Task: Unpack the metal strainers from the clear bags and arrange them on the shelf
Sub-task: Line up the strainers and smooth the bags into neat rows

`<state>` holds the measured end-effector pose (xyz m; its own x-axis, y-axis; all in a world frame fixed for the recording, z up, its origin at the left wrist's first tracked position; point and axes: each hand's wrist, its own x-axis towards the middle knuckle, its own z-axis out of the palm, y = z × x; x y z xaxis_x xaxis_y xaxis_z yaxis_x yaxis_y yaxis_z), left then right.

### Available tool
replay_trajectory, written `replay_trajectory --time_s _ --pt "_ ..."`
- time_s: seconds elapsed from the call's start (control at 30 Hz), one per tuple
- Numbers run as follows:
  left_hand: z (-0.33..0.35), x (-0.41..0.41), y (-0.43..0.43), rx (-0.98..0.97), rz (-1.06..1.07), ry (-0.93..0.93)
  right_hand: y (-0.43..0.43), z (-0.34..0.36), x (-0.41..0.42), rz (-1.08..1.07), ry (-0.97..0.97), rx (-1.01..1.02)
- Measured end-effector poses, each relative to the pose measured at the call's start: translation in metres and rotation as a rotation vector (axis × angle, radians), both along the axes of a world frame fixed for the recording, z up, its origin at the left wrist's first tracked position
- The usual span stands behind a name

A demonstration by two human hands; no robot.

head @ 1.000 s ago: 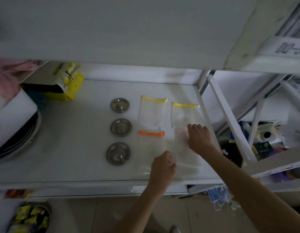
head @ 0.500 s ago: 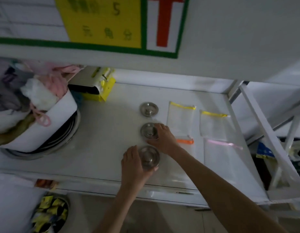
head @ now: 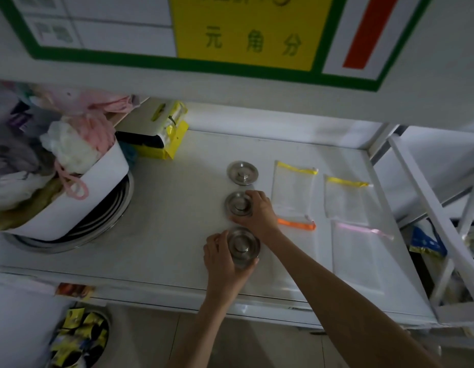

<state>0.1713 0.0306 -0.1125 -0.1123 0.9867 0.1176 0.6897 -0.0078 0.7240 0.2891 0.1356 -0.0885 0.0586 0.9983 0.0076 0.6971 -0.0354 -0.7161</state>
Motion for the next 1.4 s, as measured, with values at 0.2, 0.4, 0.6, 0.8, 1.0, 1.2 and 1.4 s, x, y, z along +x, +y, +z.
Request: replay_trajectory --time_s 0.2,0.4,0.6,0.8,1.0,1.2,1.4 --pt "0.0 0.0 0.0 -0.016 0.012 -0.052 0.0 0.0 0.001 -0.016 0.042 0.002" --pt "0.001 0.0 0.0 -0.025 0.008 -0.075 -0.001 0.001 0.001 -0.014 0.05 -0.001" --pt "-0.001 -0.001 -0.001 -0.011 0.007 -0.101 -0.001 0.001 0.005 0.002 0.056 -0.015" --pt "-0.002 -0.003 0.001 0.015 0.02 -0.135 0.001 0.001 0.007 -0.014 0.169 -0.092" --pt "0.004 -0.009 -0.002 -0.046 0.022 -0.305 0.004 0.009 0.027 -0.08 0.499 -0.199" --pt "0.001 -0.012 -0.004 -0.069 0.03 -0.387 0.006 0.005 0.036 -0.035 0.548 -0.216" --pt "0.007 -0.012 -0.006 -0.035 0.01 -0.325 0.006 0.005 0.032 -0.037 0.564 -0.193"
